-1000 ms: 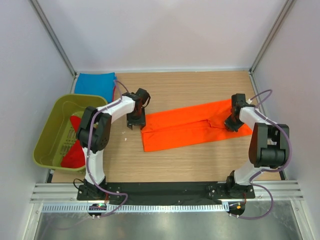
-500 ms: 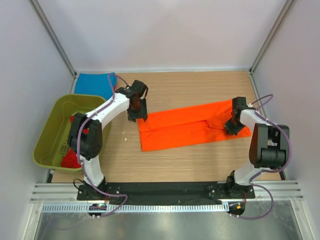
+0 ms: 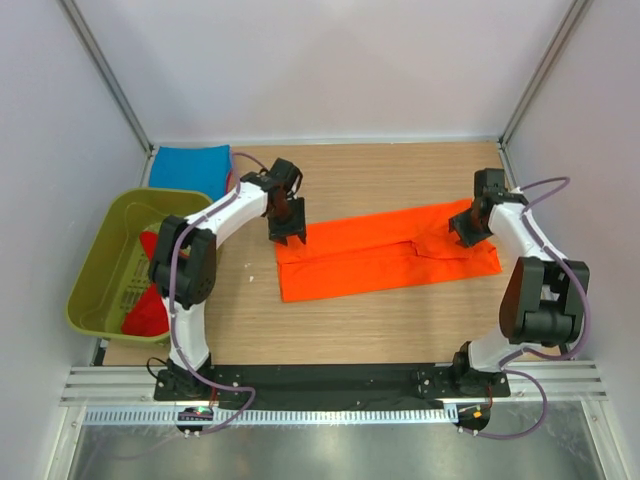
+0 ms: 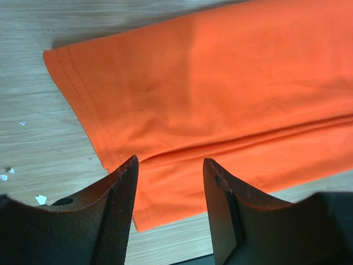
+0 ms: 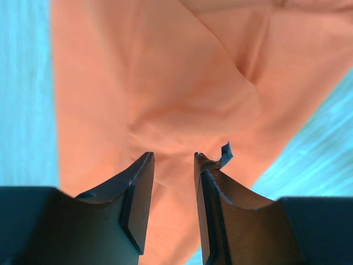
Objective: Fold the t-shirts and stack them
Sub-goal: Fold the tshirt
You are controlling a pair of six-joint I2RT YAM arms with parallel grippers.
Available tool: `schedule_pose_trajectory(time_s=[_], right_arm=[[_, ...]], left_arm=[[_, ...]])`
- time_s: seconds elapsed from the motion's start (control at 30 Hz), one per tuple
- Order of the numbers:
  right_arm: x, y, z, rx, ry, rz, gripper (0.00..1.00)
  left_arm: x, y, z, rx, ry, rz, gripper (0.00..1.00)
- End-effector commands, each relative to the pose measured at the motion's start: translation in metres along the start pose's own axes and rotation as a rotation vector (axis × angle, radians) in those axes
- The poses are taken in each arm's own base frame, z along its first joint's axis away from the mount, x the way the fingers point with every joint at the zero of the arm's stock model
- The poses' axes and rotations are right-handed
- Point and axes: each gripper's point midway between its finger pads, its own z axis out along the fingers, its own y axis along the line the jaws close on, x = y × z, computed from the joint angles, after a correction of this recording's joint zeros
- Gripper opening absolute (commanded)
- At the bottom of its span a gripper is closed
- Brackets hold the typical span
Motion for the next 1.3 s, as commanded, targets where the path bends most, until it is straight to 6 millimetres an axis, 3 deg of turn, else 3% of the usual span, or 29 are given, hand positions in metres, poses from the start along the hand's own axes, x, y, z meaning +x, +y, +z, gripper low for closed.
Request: schedule_pose_trajectory(time_s=[0.0,0.17,0.3,0.67,0.87,0.93,0.97,1.07,1.1,1.17,1.2,1.23,1.27], right_arm=[[-0.020,0.011,0.003,0.036,-0.040,0.093,0.42],[-0.035,0.018,0.014,0.040,-0.080,0.161,0.45],[-0.028,0.006,0.029,0.087,-0.071,0.177,0.46],[-0.009,-0.021,0.089,0.199,-0.018,0.026,0.49],[-0.023,0.014,0.116,0.108,-0.003,-0.138,0.48],[-0.034,0.031,0.124,0.086,-0.002,-0.234,0.48],[-0.047,0.051,0.122,0.048,-0.022,-0.259,0.48],[-0.050,0.071,0.141,0.008,0.025,-0.400,0.48],[-0.065,0.094,0.138,-0.034,0.002,-0.426,0.48],[-0.059,0.106,0.159,-0.081,0.055,-0.525,0.48],[-0.069,0.128,0.150,-0.128,0.056,-0.551,0.48],[-0.066,0.127,0.162,-0.124,0.080,-0.599,0.48],[-0.068,0.135,0.159,-0.147,0.081,-0.619,0.48]], left_arm=[[0.000,0.011,0.009,-0.044,0.024,-0.016,0.52],[0.006,0.031,0.020,-0.107,0.033,-0.059,0.52],[0.002,0.040,0.012,-0.159,-0.004,-0.061,0.52],[-0.031,0.022,-0.062,-0.106,-0.175,-0.010,0.53],[-0.044,0.013,-0.098,-0.065,-0.272,0.015,0.56],[-0.045,0.013,-0.100,-0.062,-0.280,0.038,0.57],[-0.044,0.013,-0.100,-0.058,-0.278,0.045,0.57],[-0.040,0.013,-0.091,-0.048,-0.253,0.076,0.56],[-0.037,0.014,-0.087,-0.051,-0.240,0.083,0.57],[-0.030,0.017,-0.073,-0.054,-0.195,0.104,0.57],[-0.028,0.017,-0.068,-0.050,-0.178,0.110,0.57],[-0.023,0.014,-0.064,-0.032,-0.151,0.121,0.57],[-0.022,0.014,-0.060,-0.027,-0.137,0.126,0.57]])
